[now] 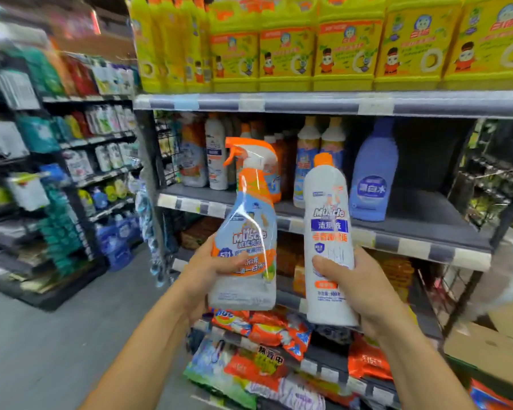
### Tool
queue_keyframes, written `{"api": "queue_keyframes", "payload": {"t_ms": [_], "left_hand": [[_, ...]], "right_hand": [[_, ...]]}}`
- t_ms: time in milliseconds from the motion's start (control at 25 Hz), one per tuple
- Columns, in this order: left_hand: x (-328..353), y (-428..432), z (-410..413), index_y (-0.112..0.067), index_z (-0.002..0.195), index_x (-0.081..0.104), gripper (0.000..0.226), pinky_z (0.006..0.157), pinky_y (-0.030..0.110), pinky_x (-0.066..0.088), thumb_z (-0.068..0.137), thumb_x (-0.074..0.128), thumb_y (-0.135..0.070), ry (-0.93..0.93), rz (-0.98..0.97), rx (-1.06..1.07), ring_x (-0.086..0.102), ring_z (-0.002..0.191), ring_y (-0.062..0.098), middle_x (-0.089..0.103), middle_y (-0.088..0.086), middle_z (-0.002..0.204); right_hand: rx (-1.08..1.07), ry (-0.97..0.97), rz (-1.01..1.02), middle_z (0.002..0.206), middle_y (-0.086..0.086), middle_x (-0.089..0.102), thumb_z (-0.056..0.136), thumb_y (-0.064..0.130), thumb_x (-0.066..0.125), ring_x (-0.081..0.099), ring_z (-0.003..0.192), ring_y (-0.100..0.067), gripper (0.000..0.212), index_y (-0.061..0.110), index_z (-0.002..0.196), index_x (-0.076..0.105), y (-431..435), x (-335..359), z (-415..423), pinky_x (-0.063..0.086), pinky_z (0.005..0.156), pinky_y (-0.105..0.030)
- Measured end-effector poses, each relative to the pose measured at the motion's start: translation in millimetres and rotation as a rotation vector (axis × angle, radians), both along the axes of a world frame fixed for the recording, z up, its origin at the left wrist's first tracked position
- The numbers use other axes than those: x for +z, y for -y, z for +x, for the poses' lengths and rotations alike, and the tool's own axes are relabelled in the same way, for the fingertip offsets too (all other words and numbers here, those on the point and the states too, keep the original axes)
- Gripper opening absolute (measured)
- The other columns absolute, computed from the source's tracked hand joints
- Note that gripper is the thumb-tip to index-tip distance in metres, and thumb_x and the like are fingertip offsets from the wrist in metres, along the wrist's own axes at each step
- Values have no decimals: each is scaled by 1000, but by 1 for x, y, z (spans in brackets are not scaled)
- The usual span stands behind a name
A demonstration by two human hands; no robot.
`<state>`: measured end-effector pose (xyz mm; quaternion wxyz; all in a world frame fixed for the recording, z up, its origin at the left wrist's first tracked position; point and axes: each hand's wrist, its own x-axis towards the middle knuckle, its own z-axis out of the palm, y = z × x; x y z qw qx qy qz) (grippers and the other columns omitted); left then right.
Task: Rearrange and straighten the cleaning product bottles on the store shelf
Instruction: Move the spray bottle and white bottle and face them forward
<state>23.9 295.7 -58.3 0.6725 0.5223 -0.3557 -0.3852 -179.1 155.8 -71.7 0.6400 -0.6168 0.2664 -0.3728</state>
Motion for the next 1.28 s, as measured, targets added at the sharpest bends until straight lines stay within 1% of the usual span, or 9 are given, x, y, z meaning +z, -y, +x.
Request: {"api": "queue_keyframes", "payload": {"t_ms": [160, 280, 360, 480, 640, 760, 920, 1120, 1280], "left_hand": [[-2, -28, 41, -11, 126, 55, 64, 71, 41, 59, 66, 77, -9, -32, -21, 99, 70, 97, 36, 71, 16, 113], [-6, -40, 71, -11, 123, 57, 61, 69, 42, 59, 64, 75, -10, -45, -29, 153, 70, 96, 36, 72, 16, 111], [-12, -46, 90, -11, 120, 59, 59, 70, 43, 59, 64, 76, -8, -50, -10, 189, 70, 96, 37, 72, 16, 110], [-17, -55, 129, -12, 119, 59, 57, 73, 46, 59, 65, 76, -7, -77, 29, 235, 70, 97, 38, 72, 17, 110], [-23, -60, 186, -11, 118, 61, 60, 75, 49, 59, 60, 78, -4, -96, 73, 265, 70, 97, 39, 72, 18, 109], [-28, -56, 220, -10, 114, 62, 65, 74, 47, 58, 52, 82, -7, -65, 82, 292, 71, 94, 38, 74, 17, 105], [-35, -39, 248, -11, 109, 63, 63, 75, 47, 57, 49, 82, -10, -82, 101, 284, 72, 91, 36, 75, 15, 101], [-32, -3, 289, -13, 113, 62, 53, 79, 48, 57, 63, 76, -3, -62, 99, 258, 72, 93, 33, 75, 12, 103], [-19, 31, 332, -11, 112, 63, 41, 71, 43, 59, 75, 71, 4, -31, 91, 196, 73, 91, 32, 75, 12, 102]], "right_hand": [[118, 49, 15, 96, -6, 76, 77, 15, 76, 74, 80, -25, 32, 21, 107, 65, -11, 4, 52, 58, 61, -36], [182, 81, 46, 97, -8, 76, 65, 21, 80, 73, 82, -26, 47, 17, 109, 63, -15, 0, 91, 58, 63, -36], [223, 94, 58, 97, -8, 76, 60, 24, 80, 73, 83, -27, 52, 17, 109, 63, -15, -6, 117, 58, 62, -34], [285, 120, 108, 100, -9, 75, 59, 26, 81, 73, 86, -30, 57, 20, 113, 62, -14, -13, 162, 58, 64, -38], [333, 94, 171, 98, -10, 75, 60, 25, 87, 73, 86, -31, 54, 25, 109, 63, -13, -27, 219, 59, 64, -39], [294, 63, 166, 97, -9, 75, 60, 22, 89, 73, 85, -31, 50, 25, 105, 65, -11, -37, 251, 59, 65, -40], [203, 26, 93, 99, -6, 76, 63, 23, 84, 73, 87, -27, 47, 25, 106, 66, -2, -38, 281, 60, 70, -43], [102, -15, -1, 102, -2, 75, 70, 16, 84, 73, 91, -23, 46, 23, 111, 63, 23, -27, 314, 59, 79, -49], [7, -20, -43, 101, 1, 76, 73, 17, 81, 73, 90, -20, 43, 25, 111, 62, 46, -14, 348, 59, 80, -48]]}}
